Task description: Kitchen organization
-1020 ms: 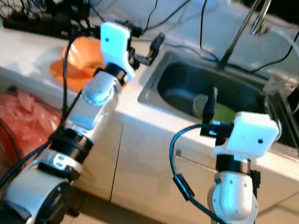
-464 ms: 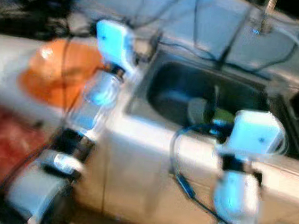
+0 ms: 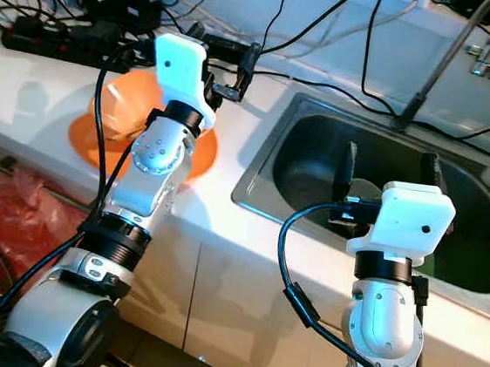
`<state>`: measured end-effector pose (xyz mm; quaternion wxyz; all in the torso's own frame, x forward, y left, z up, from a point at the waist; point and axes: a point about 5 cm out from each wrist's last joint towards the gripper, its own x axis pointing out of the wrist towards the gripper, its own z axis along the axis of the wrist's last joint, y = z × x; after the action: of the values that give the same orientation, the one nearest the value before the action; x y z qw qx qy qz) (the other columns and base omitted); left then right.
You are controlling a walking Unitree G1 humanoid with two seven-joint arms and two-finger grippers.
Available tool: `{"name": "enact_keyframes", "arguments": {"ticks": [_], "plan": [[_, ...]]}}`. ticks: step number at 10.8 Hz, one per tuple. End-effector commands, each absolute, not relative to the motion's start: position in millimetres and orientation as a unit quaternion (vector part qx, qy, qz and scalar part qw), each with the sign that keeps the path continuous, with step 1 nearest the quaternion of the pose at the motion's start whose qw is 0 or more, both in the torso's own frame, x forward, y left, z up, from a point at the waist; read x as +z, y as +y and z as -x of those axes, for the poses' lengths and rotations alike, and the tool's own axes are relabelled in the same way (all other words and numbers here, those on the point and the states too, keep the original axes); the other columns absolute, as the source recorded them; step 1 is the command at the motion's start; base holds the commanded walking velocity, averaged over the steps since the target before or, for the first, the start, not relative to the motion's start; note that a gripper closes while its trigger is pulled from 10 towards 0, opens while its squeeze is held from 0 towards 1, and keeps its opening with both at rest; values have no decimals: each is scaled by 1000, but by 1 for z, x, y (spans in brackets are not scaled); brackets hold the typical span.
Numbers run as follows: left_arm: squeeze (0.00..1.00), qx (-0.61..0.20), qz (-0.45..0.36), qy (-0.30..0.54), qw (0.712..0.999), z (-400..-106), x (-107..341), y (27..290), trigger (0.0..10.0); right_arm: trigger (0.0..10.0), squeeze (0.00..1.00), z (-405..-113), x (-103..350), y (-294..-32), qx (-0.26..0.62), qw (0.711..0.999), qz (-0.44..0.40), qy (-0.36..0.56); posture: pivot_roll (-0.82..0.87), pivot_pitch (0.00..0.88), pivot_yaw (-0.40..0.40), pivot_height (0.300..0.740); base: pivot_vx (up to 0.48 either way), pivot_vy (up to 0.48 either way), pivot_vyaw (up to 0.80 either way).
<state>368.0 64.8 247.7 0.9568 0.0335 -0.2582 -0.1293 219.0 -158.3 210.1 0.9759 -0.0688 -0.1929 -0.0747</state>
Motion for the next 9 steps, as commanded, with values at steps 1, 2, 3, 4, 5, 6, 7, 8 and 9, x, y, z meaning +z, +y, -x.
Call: {"name": "enact_keyframes", "arguments": {"ticks": [1, 2, 3, 4, 5, 6, 7, 8, 9], "plan": [[0, -121, -50, -257, 957, -367, 245, 67, 10000, 10000, 0, -219, 211, -163, -84, 975, 73, -193, 123, 0, -127, 740, 0, 0, 0], [0, -104, -70, -257, 958, -367, 243, 80, 10000, 10000, 0, -221, 210, -161, -79, 976, 70, -193, 144, 0, -134, 740, 0, 0, 0], [0, -85, -94, -258, 958, -365, 241, 96, 10000, 10000, 0, -225, 209, -158, -71, 976, 65, -193, 179, 0, -150, 740, 0, 0, 0], [0, -63, -120, -254, 958, -363, 238, 113, 10000, 10000, 0, -230, 208, -155, -60, 978, 59, -192, 203, 0, -163, 740, 0, 0, 0], [0, -47, -137, -246, 958, -361, 233, 126, 10000, 10000, 0, -235, 208, -152, -46, 979, 53, -192, 232, 0, -181, 740, 0, 0, 0], [0, -40, -145, -245, 958, -358, 231, 132, 10000, 10000, 0, -238, 208, -150, -38, 979, 50, -192, 248, 0, -190, 740, 0, 0, 0], [0, -33, -155, -243, 957, -352, 228, 139, 10000, 10000, 0, -244, 208, -149, -23, 981, 42, -189, 276, 11, -211, 740, 0, 0, 0], [0, -25, -160, -243, 956, -348, 229, 144, 10000, 10000, 0, -249, 207, -147, -12, 981, 42, -187, 292, 17, -221, 740, 0, 0, 0], [0, -20, -162, -244, 956, -345, 229, 148, 10000, 10000, 0, -252, 207, -146, -5, 982, 41, -187, 299, 19, -225, 740, 0, 0, 0]]}}
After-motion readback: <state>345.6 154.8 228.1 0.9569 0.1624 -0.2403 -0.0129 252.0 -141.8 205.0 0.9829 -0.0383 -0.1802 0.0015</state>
